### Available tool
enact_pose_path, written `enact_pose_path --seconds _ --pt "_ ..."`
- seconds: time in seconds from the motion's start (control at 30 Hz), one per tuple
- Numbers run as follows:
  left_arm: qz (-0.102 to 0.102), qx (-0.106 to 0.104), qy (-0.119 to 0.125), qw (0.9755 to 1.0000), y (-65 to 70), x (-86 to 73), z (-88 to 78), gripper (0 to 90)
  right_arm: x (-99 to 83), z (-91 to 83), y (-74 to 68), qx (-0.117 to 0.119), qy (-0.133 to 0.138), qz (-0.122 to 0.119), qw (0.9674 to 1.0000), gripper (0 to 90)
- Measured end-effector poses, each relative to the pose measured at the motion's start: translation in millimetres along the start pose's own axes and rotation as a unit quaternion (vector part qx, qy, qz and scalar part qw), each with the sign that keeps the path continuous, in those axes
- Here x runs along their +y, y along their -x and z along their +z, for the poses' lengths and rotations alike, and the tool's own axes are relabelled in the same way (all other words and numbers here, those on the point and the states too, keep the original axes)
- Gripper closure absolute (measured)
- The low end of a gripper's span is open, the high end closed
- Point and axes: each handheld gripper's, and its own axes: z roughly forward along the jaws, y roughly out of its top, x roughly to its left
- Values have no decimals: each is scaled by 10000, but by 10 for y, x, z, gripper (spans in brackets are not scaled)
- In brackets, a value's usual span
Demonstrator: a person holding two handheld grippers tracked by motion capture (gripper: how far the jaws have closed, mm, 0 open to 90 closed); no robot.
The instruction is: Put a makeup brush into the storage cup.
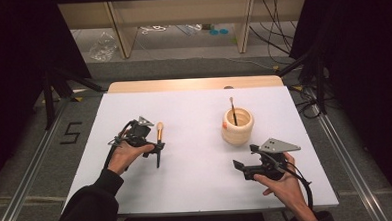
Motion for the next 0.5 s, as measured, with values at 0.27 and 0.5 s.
enact_pose_path --seconds 0.27,0.5 --pt "187 -58 -237 9995 20 45 71 225 -1 3 4 10 -2 -9 10000 172" --pt "286 -49 -373 9989 30 92 73 237 0 11 10 34 -13 -15 10000 173"
